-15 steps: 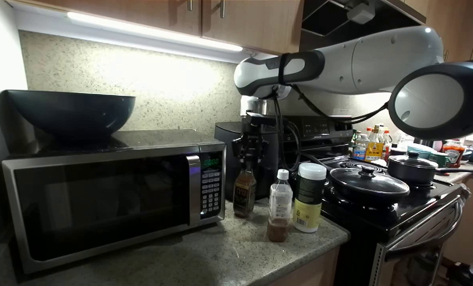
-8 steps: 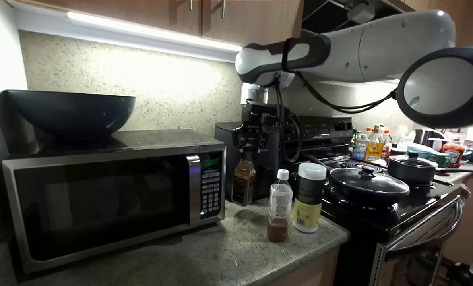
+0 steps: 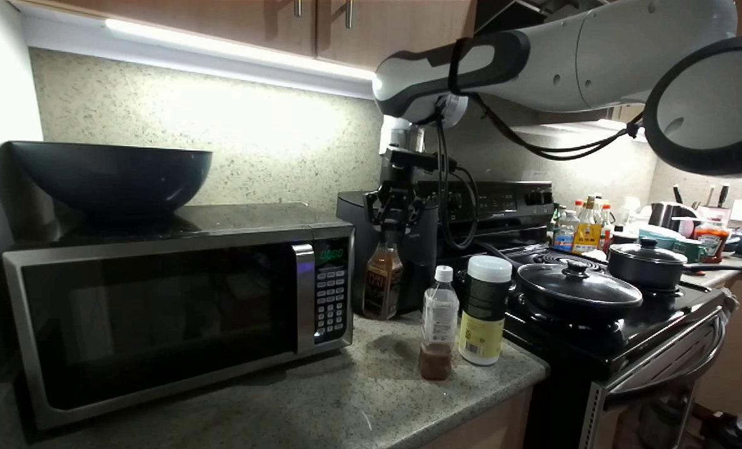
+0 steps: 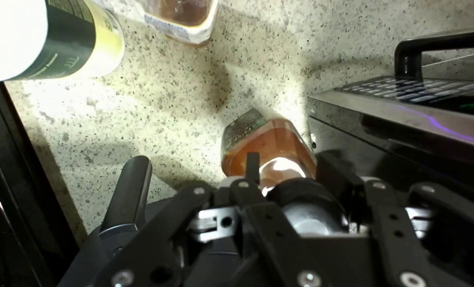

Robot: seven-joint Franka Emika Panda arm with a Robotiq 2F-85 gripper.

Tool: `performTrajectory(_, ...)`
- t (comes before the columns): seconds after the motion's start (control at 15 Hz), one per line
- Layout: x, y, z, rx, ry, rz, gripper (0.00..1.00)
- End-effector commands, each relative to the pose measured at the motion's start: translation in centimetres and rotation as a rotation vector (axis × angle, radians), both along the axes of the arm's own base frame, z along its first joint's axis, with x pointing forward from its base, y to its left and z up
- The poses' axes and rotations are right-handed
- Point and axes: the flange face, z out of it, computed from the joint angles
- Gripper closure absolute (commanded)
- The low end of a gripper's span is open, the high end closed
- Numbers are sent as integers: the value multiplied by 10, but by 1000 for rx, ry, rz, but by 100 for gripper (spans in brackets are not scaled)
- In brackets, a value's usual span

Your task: Move the oil bottle to the back, the plastic bottle to the right and then bring the oil bottle back

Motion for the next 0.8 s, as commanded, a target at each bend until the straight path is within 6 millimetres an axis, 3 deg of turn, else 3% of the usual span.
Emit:
performTrajectory(0.0,0,-1,-1,1,2,-1,59)
performTrajectory(0.13,0,-2,-2,1,5,-3,59)
performTrajectory(0.2,-1,0,2,1,-4,-2,84)
performTrajectory(0.73,-19,52,28,-92,-59,72,84)
